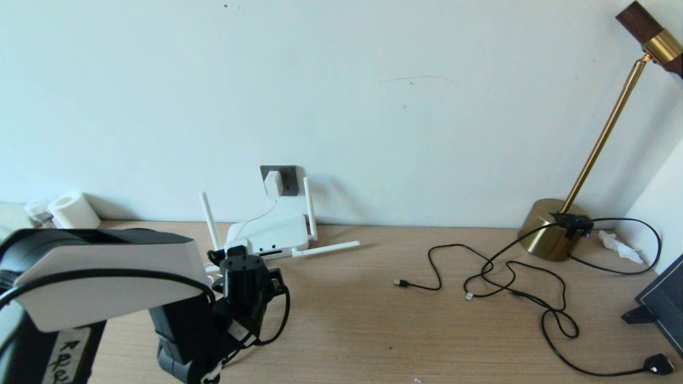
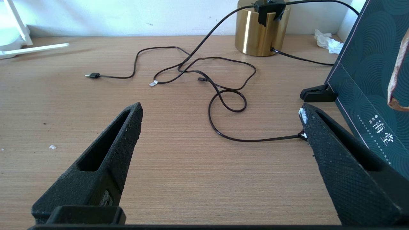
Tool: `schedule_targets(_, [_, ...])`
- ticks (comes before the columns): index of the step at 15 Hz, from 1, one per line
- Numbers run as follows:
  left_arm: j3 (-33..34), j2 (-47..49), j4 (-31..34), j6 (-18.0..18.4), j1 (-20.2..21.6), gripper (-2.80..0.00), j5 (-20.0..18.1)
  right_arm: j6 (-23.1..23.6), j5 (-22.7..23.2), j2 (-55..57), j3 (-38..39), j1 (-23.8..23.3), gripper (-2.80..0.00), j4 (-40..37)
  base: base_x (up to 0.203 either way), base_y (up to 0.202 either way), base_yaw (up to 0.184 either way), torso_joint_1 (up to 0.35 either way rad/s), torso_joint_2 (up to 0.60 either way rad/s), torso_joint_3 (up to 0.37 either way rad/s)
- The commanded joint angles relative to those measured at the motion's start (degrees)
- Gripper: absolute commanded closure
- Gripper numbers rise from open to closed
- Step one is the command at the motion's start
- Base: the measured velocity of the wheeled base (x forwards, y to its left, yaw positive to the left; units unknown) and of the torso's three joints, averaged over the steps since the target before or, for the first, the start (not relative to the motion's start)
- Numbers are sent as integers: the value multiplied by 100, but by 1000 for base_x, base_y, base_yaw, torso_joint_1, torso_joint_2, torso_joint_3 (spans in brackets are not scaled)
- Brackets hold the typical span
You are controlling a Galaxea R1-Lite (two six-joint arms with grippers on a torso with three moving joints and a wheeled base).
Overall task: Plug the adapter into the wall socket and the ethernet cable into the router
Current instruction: Align cable and router interface
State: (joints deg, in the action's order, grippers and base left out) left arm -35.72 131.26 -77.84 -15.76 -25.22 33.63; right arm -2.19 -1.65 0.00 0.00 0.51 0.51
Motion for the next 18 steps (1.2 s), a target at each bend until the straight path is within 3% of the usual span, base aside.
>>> schedule_targets(1, [-32, -7, -42, -6, 0, 0, 21, 0, -2, 9, 0, 2, -280, 2, 0, 0, 0, 0, 0, 0])
schedule_targets(18, [-136, -21, -46, 12, 0, 0, 30, 0, -2, 9, 0, 2, -280, 2, 0, 0, 0, 0, 0, 0])
